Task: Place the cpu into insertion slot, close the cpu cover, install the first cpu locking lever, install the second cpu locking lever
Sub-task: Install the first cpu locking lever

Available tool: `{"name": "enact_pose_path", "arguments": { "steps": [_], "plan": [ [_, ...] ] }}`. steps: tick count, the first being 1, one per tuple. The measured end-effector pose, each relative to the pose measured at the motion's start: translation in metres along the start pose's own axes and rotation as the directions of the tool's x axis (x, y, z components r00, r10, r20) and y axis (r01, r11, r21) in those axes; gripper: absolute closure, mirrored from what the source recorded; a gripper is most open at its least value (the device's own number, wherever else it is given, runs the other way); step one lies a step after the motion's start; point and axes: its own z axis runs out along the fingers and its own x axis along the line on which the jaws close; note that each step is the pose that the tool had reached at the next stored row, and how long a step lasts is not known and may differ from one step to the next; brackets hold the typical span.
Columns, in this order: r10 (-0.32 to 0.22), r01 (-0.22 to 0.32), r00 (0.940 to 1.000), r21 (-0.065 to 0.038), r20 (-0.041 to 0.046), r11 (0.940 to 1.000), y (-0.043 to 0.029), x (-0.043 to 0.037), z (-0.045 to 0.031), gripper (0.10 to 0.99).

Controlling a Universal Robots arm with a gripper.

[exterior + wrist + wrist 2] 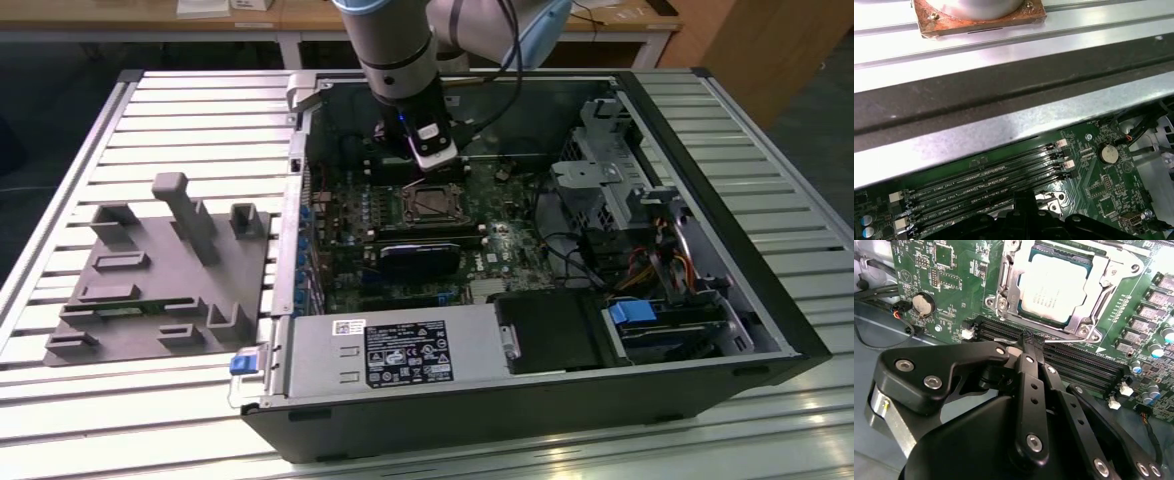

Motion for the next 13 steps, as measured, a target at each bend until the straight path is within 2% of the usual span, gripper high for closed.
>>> {"name": "enact_pose_path", "arguments": {
  "steps": [13],
  "plan": [
    [0.0,0.0,1.0,0.0,0.0,1.0,0.0002,0.0002,0.0007,0.98]
  ]
}}
